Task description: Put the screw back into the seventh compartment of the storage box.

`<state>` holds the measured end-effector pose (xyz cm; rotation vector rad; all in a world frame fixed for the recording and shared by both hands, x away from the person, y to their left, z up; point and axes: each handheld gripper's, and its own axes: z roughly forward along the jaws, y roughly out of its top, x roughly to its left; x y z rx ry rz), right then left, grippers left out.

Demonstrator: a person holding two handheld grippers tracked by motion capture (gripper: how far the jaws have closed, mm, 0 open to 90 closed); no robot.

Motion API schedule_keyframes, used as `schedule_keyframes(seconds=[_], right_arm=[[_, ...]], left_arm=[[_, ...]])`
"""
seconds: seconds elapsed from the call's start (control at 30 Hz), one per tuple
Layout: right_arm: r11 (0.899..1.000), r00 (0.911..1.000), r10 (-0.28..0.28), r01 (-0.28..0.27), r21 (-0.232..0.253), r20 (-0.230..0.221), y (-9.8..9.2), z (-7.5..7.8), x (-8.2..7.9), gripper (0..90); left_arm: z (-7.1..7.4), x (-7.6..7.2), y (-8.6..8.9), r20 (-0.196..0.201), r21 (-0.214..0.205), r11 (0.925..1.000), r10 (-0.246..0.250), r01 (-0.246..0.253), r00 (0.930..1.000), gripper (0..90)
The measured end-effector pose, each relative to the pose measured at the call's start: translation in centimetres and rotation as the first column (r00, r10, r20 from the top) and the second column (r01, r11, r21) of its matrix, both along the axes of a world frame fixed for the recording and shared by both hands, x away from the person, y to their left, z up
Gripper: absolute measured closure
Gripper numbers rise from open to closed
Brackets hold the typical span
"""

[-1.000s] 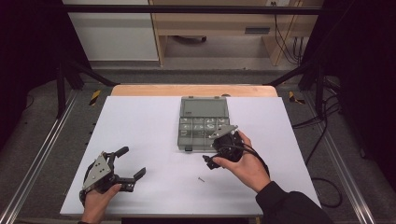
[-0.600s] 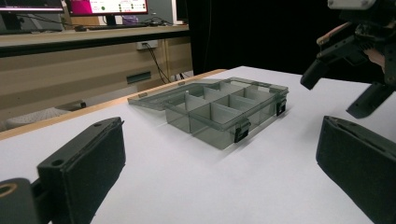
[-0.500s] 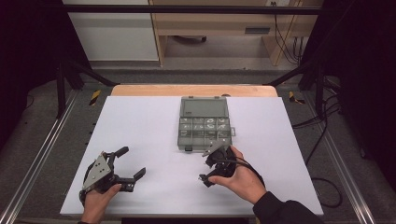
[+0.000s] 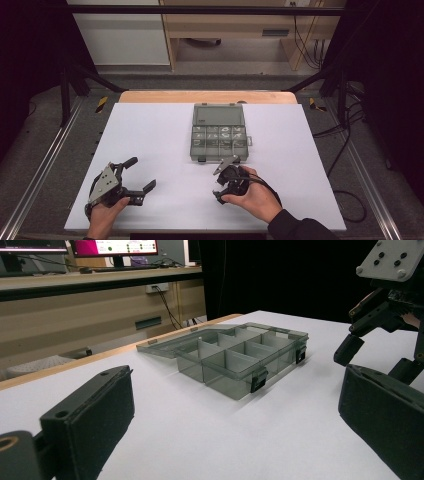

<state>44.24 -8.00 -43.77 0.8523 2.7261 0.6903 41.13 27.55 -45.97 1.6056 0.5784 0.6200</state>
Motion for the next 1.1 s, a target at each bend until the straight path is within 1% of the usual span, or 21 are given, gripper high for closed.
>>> schedule_keyframes(seconds=[0.03, 0.07, 0.1, 0.17, 0.2, 0.23, 0.27, 0.3, 0.4, 0.43, 0.5, 0.53, 0.57, 0.7, 0.87, 0.93, 0.97, 1.0, 1.03, 1.07, 1.1], right_arm=[[1.0, 1.0, 0.0, 0.0, 0.0, 0.0, 0.0, 0.0, 0.0, 28.9], [1.0, 1.0, -0.006, 0.007, 0.014, -0.006, 0.1, 0.1, -0.1, 34.2], [1.0, 1.0, 0.004, -0.004, 0.005, -0.002, 0.0, 0.1, 0.0, 36.4], [1.0, 1.0, 0.004, -0.004, 0.008, -0.005, 0.1, 0.1, -0.1, 38.8], [1.0, 0.9999, 0.008, -0.008, 0.01, -0.007, 0.0, 0.1, -0.1, 41.6], [1.0, 0.9997, 0.003, -0.002, 0.023, -0.023, 0.2, 0.1, -0.2, 46.4], [1.0, 0.9997, 0.003, -0.002, 0.023, -0.023, 0.2, 0.1, -0.2, 46.4], [1.0, 0.9995, 0.005, -0.005, 0.018, -0.032, 0.2, 0.0, -0.2, 51.9], [1.0, 0.9991, 0.015, -0.014, 0.021, -0.039, 0.4, -0.1, -0.1, 58.6], [0.999, 0.9986, 0.01, -0.008, 0.031, -0.053, 0.5, -0.2, -0.2, 60.7], [0.999, 0.9984, 0.011, -0.01, 0.033, -0.055, 0.6, -0.3, -0.1, 62.4], [0.999, 0.9982, 0.023, -0.021, 0.03, -0.056, 0.7, -0.4, -0.1, 63.6], [1.0, 0.9977, 0.02, -0.019, 0.023, -0.064, 1.0, -0.6, 0.0, 66.2], [0.999, 0.9973, 0.02, -0.018, 0.027, -0.071, 1.2, -0.9, 0.2, 69.7], [0.999, 0.9947, 0.004, 0.0, 0.036, -0.102, 1.6, -1.4, 0.4, 74.9], [1.0, 0.9945, 0.008, -0.004, 0.031, -0.104, 1.6, -1.6, 0.6, 76.6], [0.999, 0.9952, 0.022, -0.02, 0.027, -0.095, 1.4, -1.8, 0.7, 78.1], [0.999, 0.9938, -0.001, 0.005, 0.035, -0.111, 1.5, -1.8, 0.6, 79.7], [0.999, 0.9938, -0.001, 0.005, 0.035, -0.111, 1.5, -1.8, 0.6, 79.7], [0.999, 0.9942, -0.004, 0.009, 0.042, -0.108, 1.4, -1.9, 0.7, 83.5], [0.999, 0.9949, -0.002, 0.006, 0.04, -0.101, 1.3, -1.9, 0.8, 85.1]], left_arm=[[0.0, 0.0, 0.0, 0.0, 0.001, 1.0, 0.0, 0.0, 1.0, 1.3], [0.0, 0.0, 0.0, 0.0, 0.0, 1.0, 0.0, 0.0, 1.0, 1.3], [0.0, 0.0, 0.0, 0.0, 0.0, 1.0, 0.0, 0.0, 1.0, 1.4], [0.0, 0.0, 0.0, 0.0, 0.0, 1.0, 0.0, 0.0, 1.0, 1.4], [0.0, 0.0, 0.0, 0.0, 0.001, 1.0, 0.0, 0.0, 1.0, 1.3], [0.0, 0.0, 0.0, 0.0, 0.0, 1.0, 0.0, 0.0, 1.0, 1.4], [0.0, 0.0, 0.0, 0.0, 0.0, 1.0, 0.0, 0.0, 1.0, 1.4], [0.0, 0.0, 0.0, 0.0, 0.002, 1.0, -0.001, 0.001, 1.0, 1.4], [0.0, 0.0, 0.0, -0.001, 0.002, 1.0, -0.001, 0.001, 1.0, 1.4], [0.0, 0.0, 0.0, -0.004, 0.005, 1.0, -0.001, 0.001, 1.0, 1.4], [0.0, 0.0, 0.0, -0.004, 0.004, 1.0, -0.001, 0.001, 1.0, 1.4], [0.0, 0.0, -0.1, -0.002, 0.002, 1.0, -0.001, 0.001, 1.0, 1.4], [-0.1, 0.0, -0.1, -0.002, 0.002, 1.0, -0.002, 0.002, 1.0, 1.4], [-0.1, 0.0, -0.1, -0.003, 0.003, 1.0, -0.002, 0.002, 1.0, 1.4], [-0.1, 0.0, -0.1, -0.003, 0.003, 1.0, -0.004, 0.004, 1.0, 1.4], [-0.1, 0.0, -0.1, -0.004, 0.003, 1.0, -0.004, 0.004, 1.0, 1.4], [-0.1, 0.0, -0.1, -0.004, 0.003, 1.0, -0.005, 0.005, 1.0, 1.4], [-0.1, 0.0, -0.1, -0.004, 0.002, 1.0, -0.005, 0.005, 1.0, 1.4], [-0.1, 0.0, -0.1, -0.004, 0.002, 1.0, -0.005, 0.005, 1.0, 1.4], [-0.1, 0.0, -0.1, -0.004, 0.001, 1.0, -0.005, 0.005, 1.0, 1.4], [-0.1, 0.0, -0.1, -0.004, 0.001, 1.0, -0.005, 0.005, 1.0, 1.4]])
